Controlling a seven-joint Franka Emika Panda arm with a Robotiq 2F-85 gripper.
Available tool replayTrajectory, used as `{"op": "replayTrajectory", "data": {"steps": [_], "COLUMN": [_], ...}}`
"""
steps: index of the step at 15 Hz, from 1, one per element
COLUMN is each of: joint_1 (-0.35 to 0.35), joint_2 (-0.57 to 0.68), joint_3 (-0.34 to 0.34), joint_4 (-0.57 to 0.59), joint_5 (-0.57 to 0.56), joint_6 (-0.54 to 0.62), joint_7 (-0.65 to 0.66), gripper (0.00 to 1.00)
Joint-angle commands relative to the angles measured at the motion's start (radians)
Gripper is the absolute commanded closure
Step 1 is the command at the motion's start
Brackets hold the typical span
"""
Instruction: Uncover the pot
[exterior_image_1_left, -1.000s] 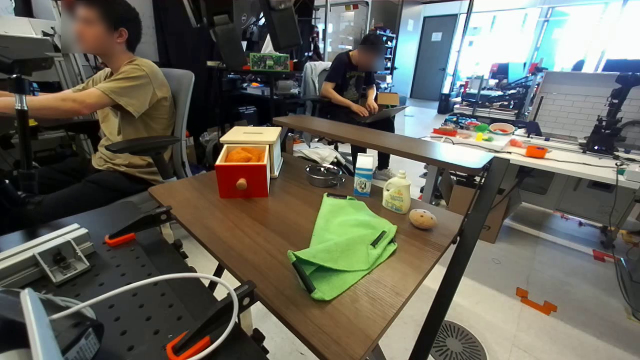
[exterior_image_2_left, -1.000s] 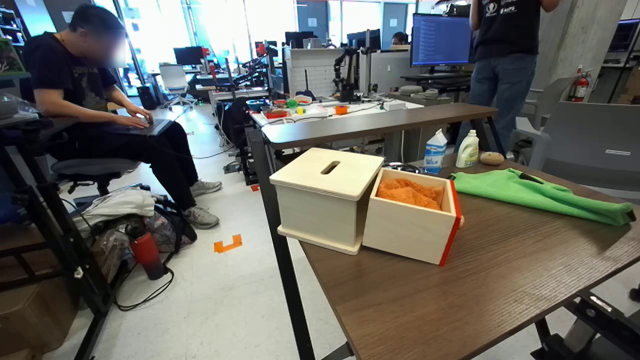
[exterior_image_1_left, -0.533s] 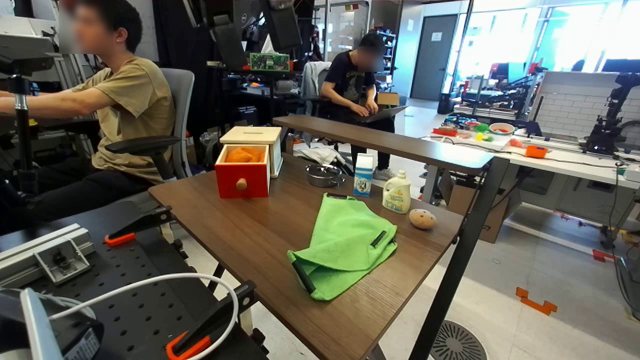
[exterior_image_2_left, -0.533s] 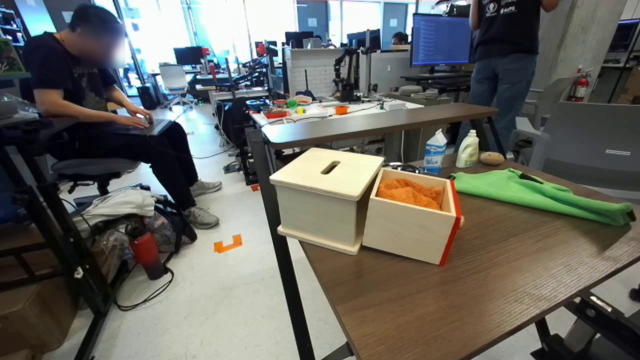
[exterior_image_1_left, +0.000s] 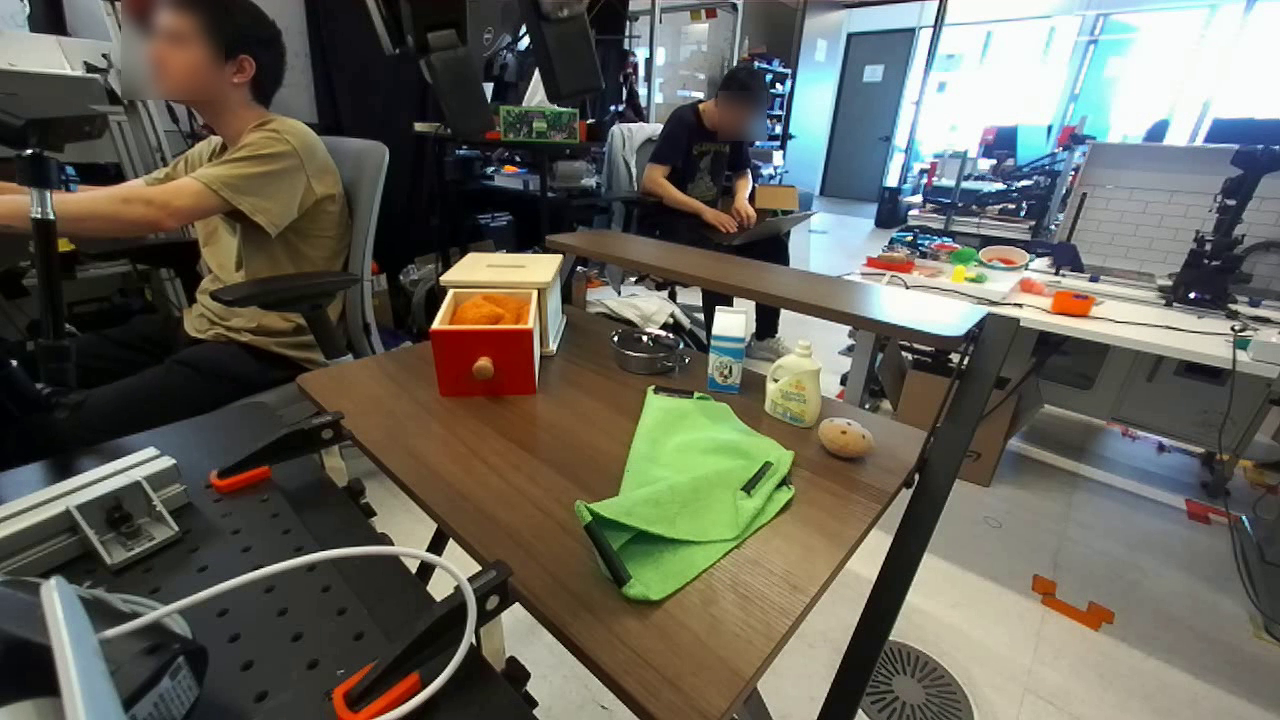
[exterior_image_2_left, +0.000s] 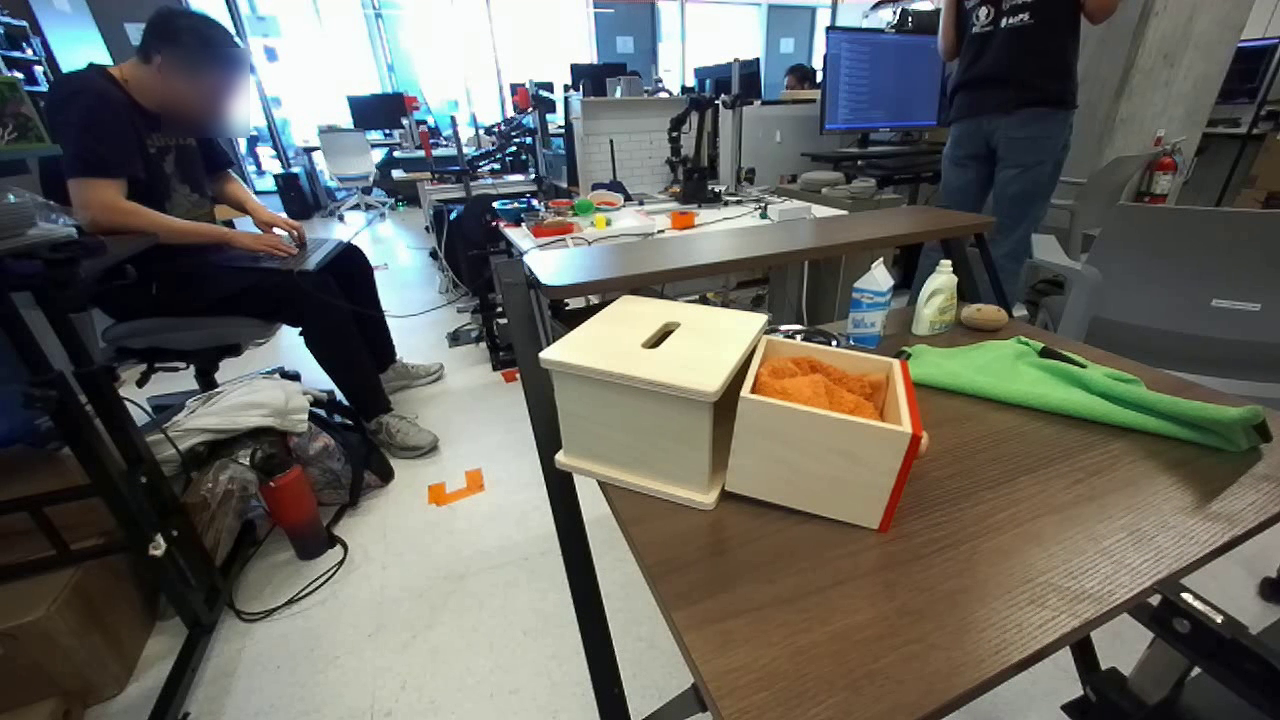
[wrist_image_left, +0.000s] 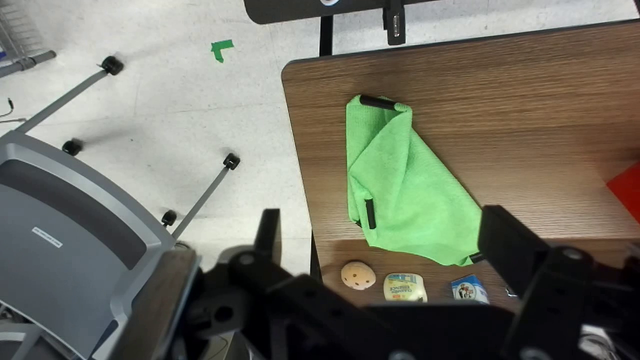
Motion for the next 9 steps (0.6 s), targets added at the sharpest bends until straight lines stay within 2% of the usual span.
{"op": "replayTrajectory", "data": {"steps": [1,6,9], "joint_1": [0.0,0.0,-0.008], "joint_2": [-0.001,-0.001,0.054], "joint_3": [0.001,0.001,0.011], "joint_4": [0.002,0.002,0.002], "joint_5": [0.002,0.002,0.071], "joint_6": [-0.004,-0.004,0.107], "joint_7": [-0.002,-0.002,0.14], "gripper": [0.0,0.0,0.0]}}
